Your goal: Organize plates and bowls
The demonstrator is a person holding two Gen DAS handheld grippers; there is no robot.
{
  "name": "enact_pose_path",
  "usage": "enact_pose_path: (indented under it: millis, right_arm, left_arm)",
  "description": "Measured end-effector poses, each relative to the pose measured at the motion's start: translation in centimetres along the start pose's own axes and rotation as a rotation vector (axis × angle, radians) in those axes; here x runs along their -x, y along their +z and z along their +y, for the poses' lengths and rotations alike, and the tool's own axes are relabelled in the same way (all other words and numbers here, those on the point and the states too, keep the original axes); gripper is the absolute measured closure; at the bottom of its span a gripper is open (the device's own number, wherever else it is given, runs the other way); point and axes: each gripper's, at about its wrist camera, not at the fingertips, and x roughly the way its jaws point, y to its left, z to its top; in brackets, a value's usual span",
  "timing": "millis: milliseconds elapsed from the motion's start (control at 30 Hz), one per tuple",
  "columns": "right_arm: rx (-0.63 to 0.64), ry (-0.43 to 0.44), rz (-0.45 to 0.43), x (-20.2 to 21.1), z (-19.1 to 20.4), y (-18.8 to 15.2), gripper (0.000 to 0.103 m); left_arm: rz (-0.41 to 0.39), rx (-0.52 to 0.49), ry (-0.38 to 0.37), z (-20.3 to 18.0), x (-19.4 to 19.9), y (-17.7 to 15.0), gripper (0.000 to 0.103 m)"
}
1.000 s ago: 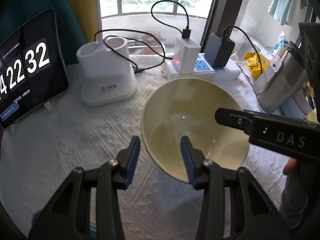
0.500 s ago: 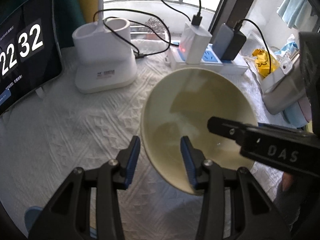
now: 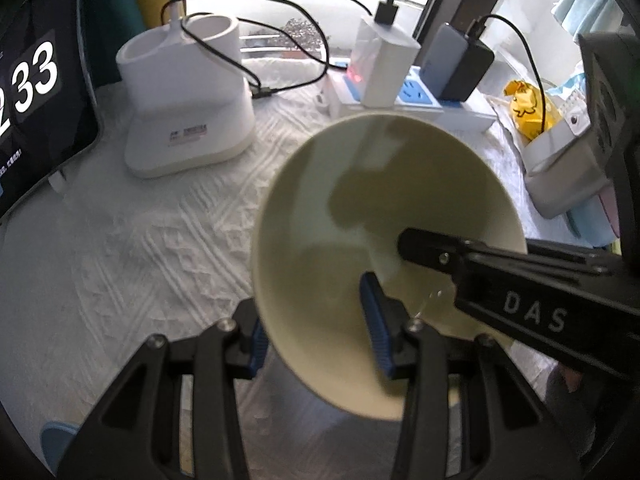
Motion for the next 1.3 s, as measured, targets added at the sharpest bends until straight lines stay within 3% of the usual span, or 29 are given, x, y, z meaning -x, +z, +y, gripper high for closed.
enact_pose_path:
  millis: [233,633,933,1300]
  right_arm:
    - [-0.003,0.01,-0.006,-0.3,-0.1,0.2,0.085]
    - [0.007,0.0,-0.048,1.1,-0.2,-0.2,0.086]
    - [0.043,0.02,-0.13,3.4,0.7,-0.6,0.086]
    - [0.048,0.015,-0.176,5.6,1.2,-2.1,0.086]
  left_arm:
    - [-0.023,0.025,-0.015,0.9,0.2,0.2,0.071]
    - [-0.074,-0.009,-0.007,1.0,1.5,-0.6,0.073]
    - [-0.152,-0.023,-0.014,1.1,4.5,-1.1,0.073]
    - [-0.193,-0.025,-0.033,0.5,7.0,-1.8,0.073]
